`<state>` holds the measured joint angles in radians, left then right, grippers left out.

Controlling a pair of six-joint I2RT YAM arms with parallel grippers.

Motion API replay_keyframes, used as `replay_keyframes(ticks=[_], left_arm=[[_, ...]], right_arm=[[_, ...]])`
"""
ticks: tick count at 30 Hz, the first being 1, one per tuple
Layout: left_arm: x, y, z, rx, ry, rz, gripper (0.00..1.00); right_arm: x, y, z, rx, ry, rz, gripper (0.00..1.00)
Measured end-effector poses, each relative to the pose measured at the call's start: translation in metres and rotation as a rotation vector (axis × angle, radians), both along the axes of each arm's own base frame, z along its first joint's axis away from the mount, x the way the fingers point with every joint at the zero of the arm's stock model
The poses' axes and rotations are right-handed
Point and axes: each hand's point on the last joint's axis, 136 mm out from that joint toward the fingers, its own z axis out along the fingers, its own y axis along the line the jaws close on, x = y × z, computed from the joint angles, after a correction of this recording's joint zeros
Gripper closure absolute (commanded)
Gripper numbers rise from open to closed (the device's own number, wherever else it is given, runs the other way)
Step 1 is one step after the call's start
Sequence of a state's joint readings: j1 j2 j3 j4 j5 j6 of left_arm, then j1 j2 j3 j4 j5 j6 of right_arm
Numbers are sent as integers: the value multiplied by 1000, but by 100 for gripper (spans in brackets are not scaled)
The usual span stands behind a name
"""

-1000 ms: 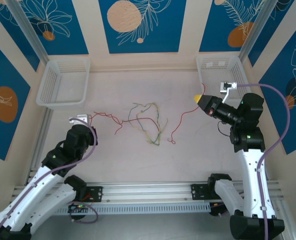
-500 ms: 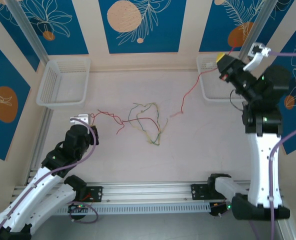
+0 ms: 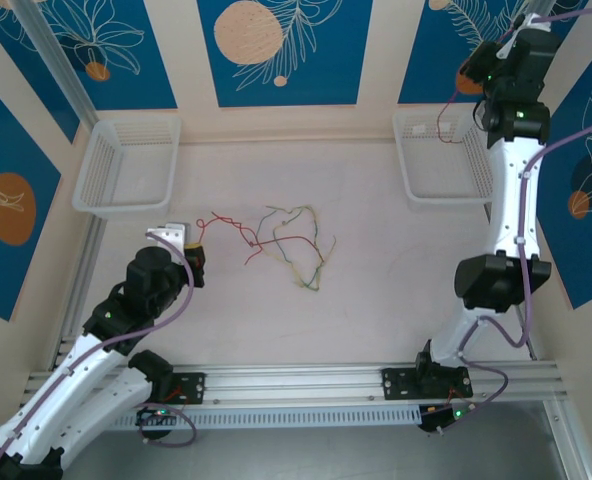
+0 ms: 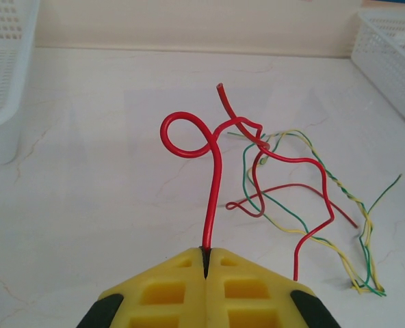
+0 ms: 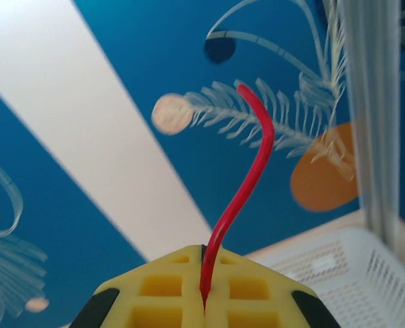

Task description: Untangle the cables

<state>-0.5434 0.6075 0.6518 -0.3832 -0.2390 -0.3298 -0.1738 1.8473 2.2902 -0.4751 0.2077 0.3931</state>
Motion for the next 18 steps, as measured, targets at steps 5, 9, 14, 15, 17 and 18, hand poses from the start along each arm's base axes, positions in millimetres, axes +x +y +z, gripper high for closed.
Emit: replay_keyframes(ticks=[5, 9, 14, 15, 17, 18], left_arm=[[-3, 1, 6, -14, -19, -4, 100], [-6, 3, 12, -28, -43, -4, 100], [-7, 4, 15, -33, -52, -4, 100], [-7, 4, 14, -32, -50, -4, 100], [-7, 4, 14, -31, -49, -4, 100], [-7, 4, 14, -32, -50, -4, 100]], right_arm=[[27, -14, -1, -144, 5, -77, 100], [44, 12, -21, -287, 53, -57, 100], [64, 66, -32, -514, 48, 60, 100], [68, 77, -35, -559, 44, 76, 100], [74, 95, -43, -641, 43, 102, 100], [77, 104, -48, -684, 44, 111, 100]])
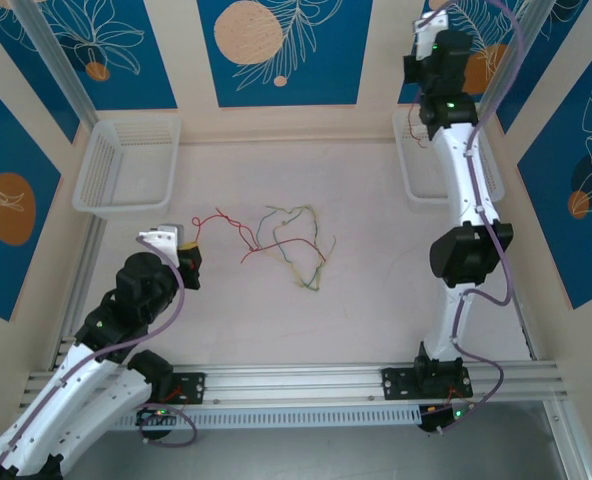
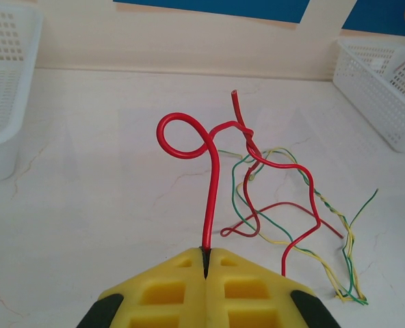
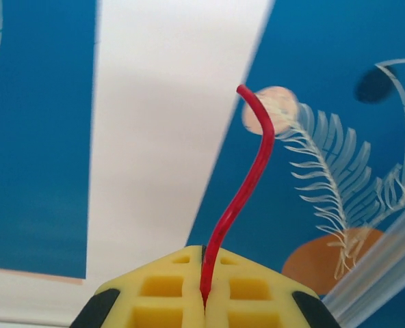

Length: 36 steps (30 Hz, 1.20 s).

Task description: Untangle the cables

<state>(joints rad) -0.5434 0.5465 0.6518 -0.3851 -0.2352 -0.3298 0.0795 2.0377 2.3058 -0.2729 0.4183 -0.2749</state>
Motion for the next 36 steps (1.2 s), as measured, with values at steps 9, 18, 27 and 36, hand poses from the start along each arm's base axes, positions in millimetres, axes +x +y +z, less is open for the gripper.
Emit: replay_keyframes(ticks=[9, 18, 27, 36], left_arm=[[-2, 2, 0, 0, -8, -1, 100], [-7, 5, -3, 28, -3, -5, 100], [-7, 6, -4, 31, 1, -2, 100], [-8, 6, -5, 32, 6, -5, 100]], right_arm=[[28, 23, -60, -241, 55, 13, 100], [52, -64, -137, -223, 207, -185, 100], [35, -159, -210, 10, 434, -385, 100], [15, -147, -301, 247, 729, -346, 35]])
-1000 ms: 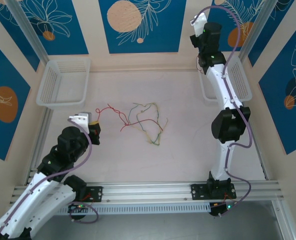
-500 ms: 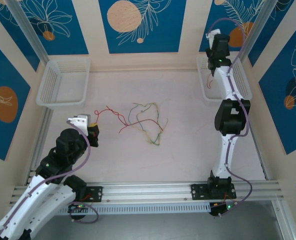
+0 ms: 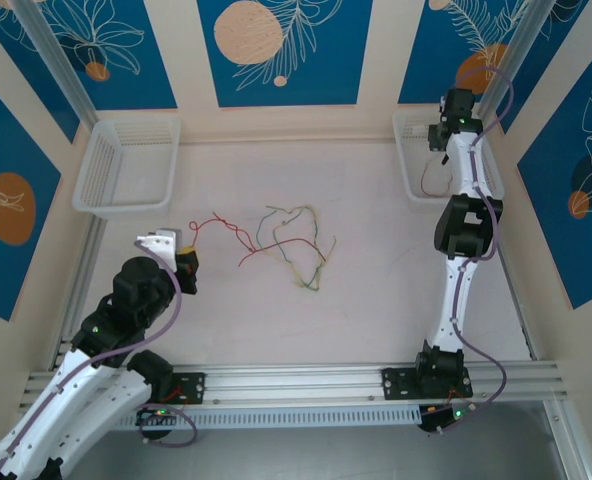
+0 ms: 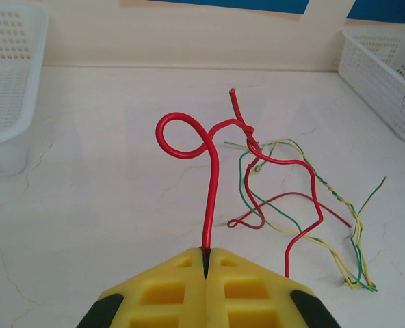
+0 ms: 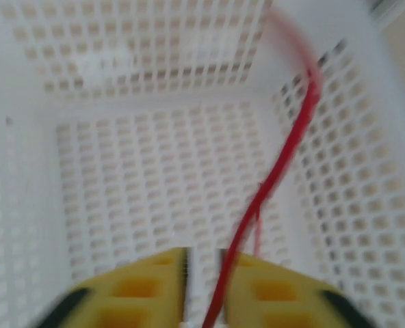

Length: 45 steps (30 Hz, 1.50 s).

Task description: Untangle the cables

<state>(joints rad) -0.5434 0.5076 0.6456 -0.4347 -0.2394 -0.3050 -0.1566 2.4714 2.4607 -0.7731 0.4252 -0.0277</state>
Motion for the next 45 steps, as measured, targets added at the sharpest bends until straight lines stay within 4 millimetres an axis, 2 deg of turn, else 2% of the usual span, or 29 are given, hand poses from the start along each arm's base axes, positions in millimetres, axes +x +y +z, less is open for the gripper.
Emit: replay_keyframes(ticks=[1, 2, 3, 7, 10, 14, 17, 19, 22, 23, 25, 26, 28, 29, 30, 31, 33, 36, 38, 40, 42, 45], left_arm=[[0, 0, 0, 0, 0, 0, 100], [0, 0, 0, 0, 0, -1, 100], [0, 0, 0, -1, 0, -1, 100], [0, 0, 0, -3, 1, 1, 100], [0, 0, 0, -7, 2, 2, 100], [0, 0, -1, -5, 9, 4, 100], [-2, 1, -5, 4, 22, 4, 100], [-2, 1, -5, 6, 25, 4, 100], [-2, 1, -7, 9, 31, 4, 100], [-2, 1, -7, 9, 32, 4, 100], [-1, 1, -7, 10, 34, 4, 100], [-1, 1, -8, 12, 36, 3, 100], [0, 0, -7, 17, 37, 3, 100], [0, 0, -6, 23, 38, 0, 100], [0, 0, -5, 28, 37, -2, 100], [0, -1, -3, 35, 35, -7, 100], [0, -2, 1, 50, 31, -22, 100], [-4, -7, 7, 68, 19, -70, 100], [-7, -12, 11, 69, 9, -112, 100], [-10, -20, 13, 63, 7, -163, 100], [-15, -30, 13, 53, 9, -228, 100], [-17, -44, 14, 30, 11, -301, 100]], right_arm=[[-4, 3, -4, 22, 16, -3, 20], [-7, 5, -7, 44, 32, -8, 11], [-10, 9, -9, 68, 41, -11, 10], [-18, 21, -6, 118, 62, -31, 10], [-27, 29, 13, 108, 55, -59, 10], [-46, 44, 66, 92, -9, -111, 10], [-64, 55, 107, 139, -68, -139, 17], [-78, 52, 124, 172, -87, -180, 22], [-98, 43, 127, 203, -67, -241, 23], [-106, 42, 121, 209, -46, -252, 23], [-123, 53, 101, 231, 9, -239, 23], [-133, 66, 90, 244, 38, -213, 23], [-154, 107, 72, 263, 82, -116, 23], [-163, 135, 69, 275, 78, -39, 24], [-175, 173, 69, 292, 64, 71, 24], [-186, 203, 73, 310, 43, 163, 24], [-222, 283, 92, 385, -33, 439, 24], [-283, 364, 131, 512, -156, 798, 26], [-317, 393, 153, 599, -225, 977, 30], [-340, 409, 166, 673, -272, 1095, 31], [-357, 424, 166, 740, -277, 1190, 30], [-368, 449, 151, 754, -223, 1262, 26]])
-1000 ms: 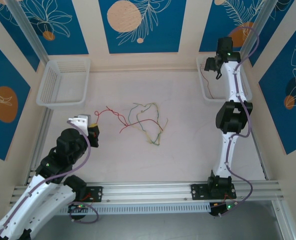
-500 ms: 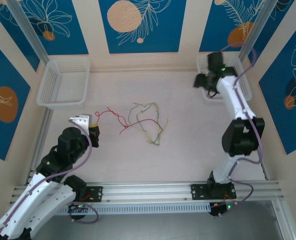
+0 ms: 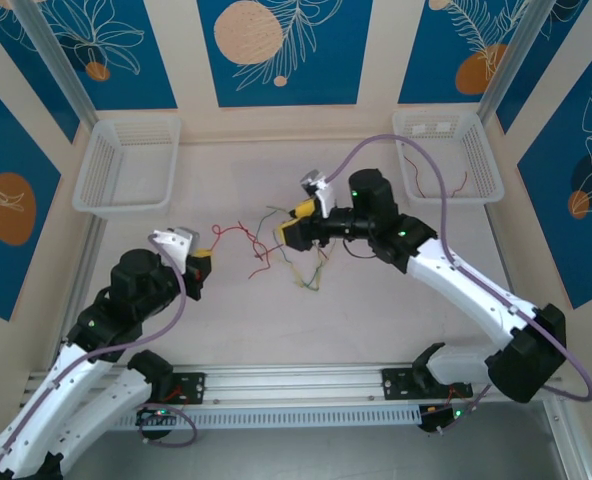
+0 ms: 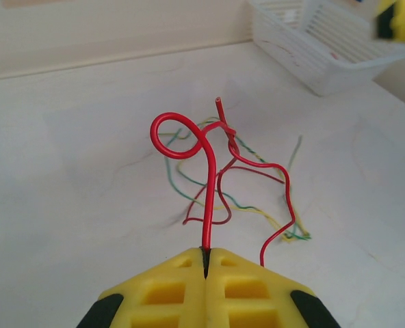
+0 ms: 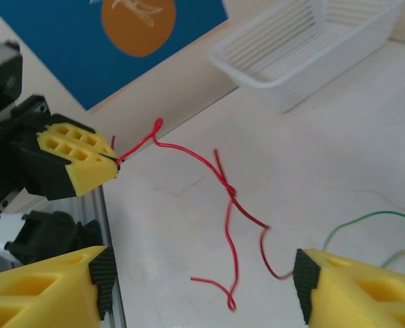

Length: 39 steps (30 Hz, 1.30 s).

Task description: Untangle the cables

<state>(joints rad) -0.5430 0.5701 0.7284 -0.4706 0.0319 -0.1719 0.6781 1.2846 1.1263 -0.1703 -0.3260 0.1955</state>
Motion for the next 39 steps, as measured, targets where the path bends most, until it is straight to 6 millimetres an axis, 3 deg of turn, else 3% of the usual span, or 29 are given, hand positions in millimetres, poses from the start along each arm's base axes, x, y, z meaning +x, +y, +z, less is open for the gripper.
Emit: replay_keyframes(ticks=[4, 7, 13, 21, 27, 32, 34, 36, 39], left_arm=[[1, -12, 0, -18, 11, -51, 100], [1, -16, 1, -25, 8, -71, 100], [1, -17, 4, -28, -5, -82, 100], [-2, -16, 11, -36, -34, -84, 100], [-3, -15, 13, -40, -42, -84, 100], [-3, -15, 13, -40, -42, -84, 100], [-2, -15, 13, -40, -42, -82, 100], [-2, -14, 13, -39, -43, -81, 100], [-2, -14, 13, -40, -43, -80, 100]], right_arm=[[-18, 38, -34, -76, 17, 101, 23], [-21, 51, -56, -118, 33, 121, 23], [-8, 51, -65, -146, -1, 73, 25], [8, 38, -82, -232, -48, -11, 19], [13, 25, -100, -288, -41, -42, 36], [14, 17, -106, -303, -34, -48, 71], [13, 16, -103, -296, -37, -43, 80], [12, 16, -100, -288, -40, -38, 100], [10, 16, -96, -278, -40, -31, 100]])
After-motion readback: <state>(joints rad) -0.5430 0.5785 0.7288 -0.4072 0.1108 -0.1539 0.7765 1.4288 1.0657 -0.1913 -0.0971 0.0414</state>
